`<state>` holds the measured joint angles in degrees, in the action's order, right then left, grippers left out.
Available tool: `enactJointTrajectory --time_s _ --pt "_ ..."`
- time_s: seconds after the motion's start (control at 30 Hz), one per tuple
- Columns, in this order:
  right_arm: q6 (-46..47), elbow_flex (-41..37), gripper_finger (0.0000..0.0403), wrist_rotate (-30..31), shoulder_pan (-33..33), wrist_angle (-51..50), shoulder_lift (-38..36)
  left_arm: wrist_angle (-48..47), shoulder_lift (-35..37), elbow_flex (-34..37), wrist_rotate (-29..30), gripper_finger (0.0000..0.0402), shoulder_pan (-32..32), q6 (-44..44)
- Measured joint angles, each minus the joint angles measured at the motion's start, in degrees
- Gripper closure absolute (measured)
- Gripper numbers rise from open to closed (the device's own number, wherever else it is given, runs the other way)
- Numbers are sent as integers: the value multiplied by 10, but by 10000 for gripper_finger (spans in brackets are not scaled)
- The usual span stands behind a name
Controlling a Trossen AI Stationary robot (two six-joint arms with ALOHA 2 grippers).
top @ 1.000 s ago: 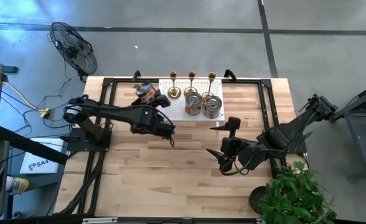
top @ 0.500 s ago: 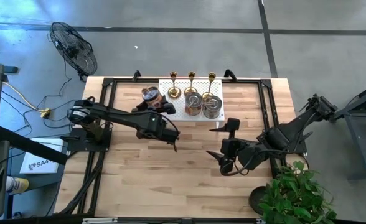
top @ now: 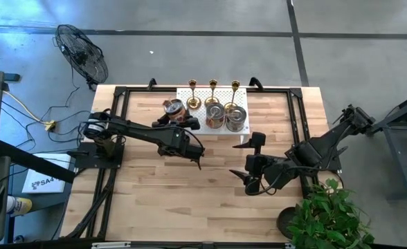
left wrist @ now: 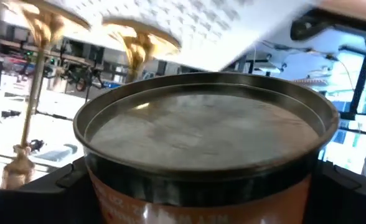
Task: Pick & Place candle stick holders
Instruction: Put the silver scented candle on the shelf aligned with the other silver scented candles
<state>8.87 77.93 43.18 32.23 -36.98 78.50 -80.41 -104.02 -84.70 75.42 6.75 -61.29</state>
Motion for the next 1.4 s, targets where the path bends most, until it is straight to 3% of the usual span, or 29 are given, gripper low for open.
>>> enactJointTrajectory --time_s 1.07,1.4 --pt "8 0 39 -16 0 -1 0 101 0 0 -105 49 -26 -141" --pt "8 0 39 -16 0 -3 0 104 0 -1 -117 49 -26 -134"
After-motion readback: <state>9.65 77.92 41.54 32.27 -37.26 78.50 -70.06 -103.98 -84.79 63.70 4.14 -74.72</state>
